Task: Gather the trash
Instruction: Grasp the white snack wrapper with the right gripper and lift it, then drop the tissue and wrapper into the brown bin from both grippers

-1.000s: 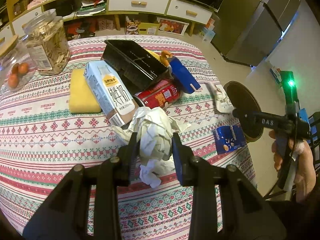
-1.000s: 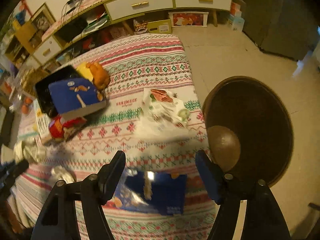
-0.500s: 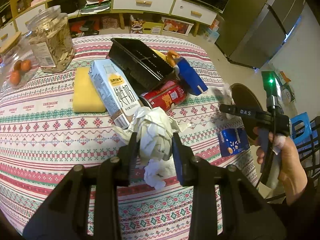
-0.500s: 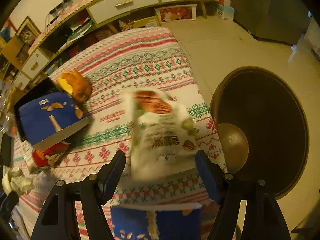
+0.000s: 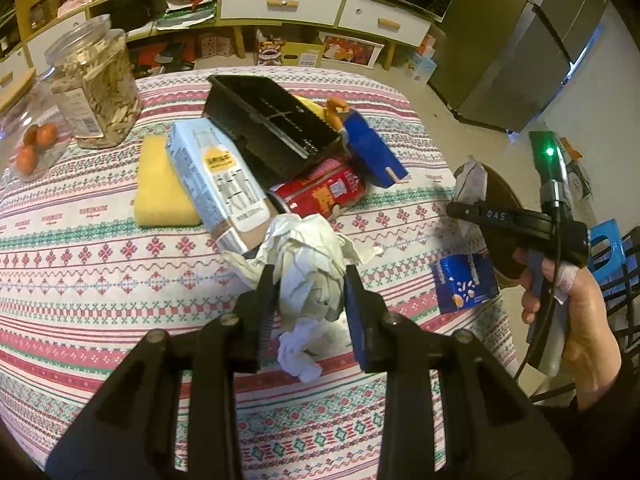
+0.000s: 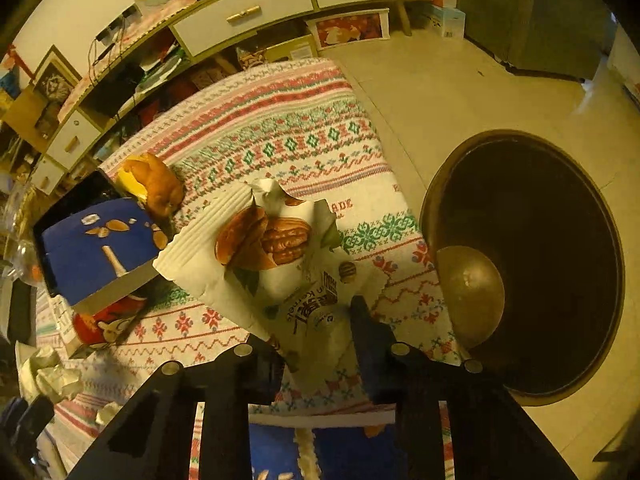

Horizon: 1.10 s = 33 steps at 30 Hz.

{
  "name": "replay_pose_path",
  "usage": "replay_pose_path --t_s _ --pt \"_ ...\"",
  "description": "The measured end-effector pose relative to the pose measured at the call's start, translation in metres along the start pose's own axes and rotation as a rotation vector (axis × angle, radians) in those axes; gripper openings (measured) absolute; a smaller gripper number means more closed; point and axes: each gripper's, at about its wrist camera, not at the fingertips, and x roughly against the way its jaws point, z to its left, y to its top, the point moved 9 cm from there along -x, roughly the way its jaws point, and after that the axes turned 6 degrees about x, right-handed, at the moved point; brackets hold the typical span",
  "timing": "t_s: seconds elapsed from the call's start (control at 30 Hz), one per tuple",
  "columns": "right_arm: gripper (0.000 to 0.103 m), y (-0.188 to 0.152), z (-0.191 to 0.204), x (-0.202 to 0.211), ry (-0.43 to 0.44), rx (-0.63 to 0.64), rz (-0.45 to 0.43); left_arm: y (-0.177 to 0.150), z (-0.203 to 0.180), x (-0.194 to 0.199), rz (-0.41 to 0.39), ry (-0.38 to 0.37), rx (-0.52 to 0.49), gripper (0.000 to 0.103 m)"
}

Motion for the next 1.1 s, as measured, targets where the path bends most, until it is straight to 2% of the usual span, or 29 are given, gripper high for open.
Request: replay_pose_path --t_s 0.1,0.3,0.47,0.57,0.67,0.83,0.93,1.1 --pt "0.03 0.003 -0.01 0.019 0.005 -0.002 -0.034 0.004 -0.012 -0.002 -0.004 -0.016 -0.001 0.034" --pt "0.03 -0.003 -0.055 0.054 -0.013 -0.05 -0.074 0.009 -0.059 -0.007 -0.02 -0.095 -0.002 0.034" --pt "0.03 -0.016 -0.108 0.069 -0.067 -0.094 -0.062 0.011 -0.104 -0.019 -0.024 -0.105 -0.078 0.034" --pt "0.03 -0.021 -0.138 0.074 -0.08 -0.144 -0.053 0.01 -0.137 -0.032 -0.002 -0.108 -0.138 0.034" --pt "0.03 -0.029 -0.164 0.078 -0.075 -0.201 -0.045 0.009 -0.177 -0.048 0.029 -0.143 -0.176 0.034" --pt "0.031 -0.037 -0.181 0.083 -0.075 -0.228 -0.038 0.007 -0.245 -0.084 0.088 -0.184 -0.253 0.035" --pt "0.031 -0.041 -0.191 0.085 -0.067 -0.243 -0.039 0.005 -0.269 -0.112 0.139 -0.2 -0.261 0.035" --pt "0.031 -0.045 -0.205 0.084 -0.058 -0.267 -0.033 0.001 -0.288 -0.147 0.204 -0.192 -0.258 0.039"
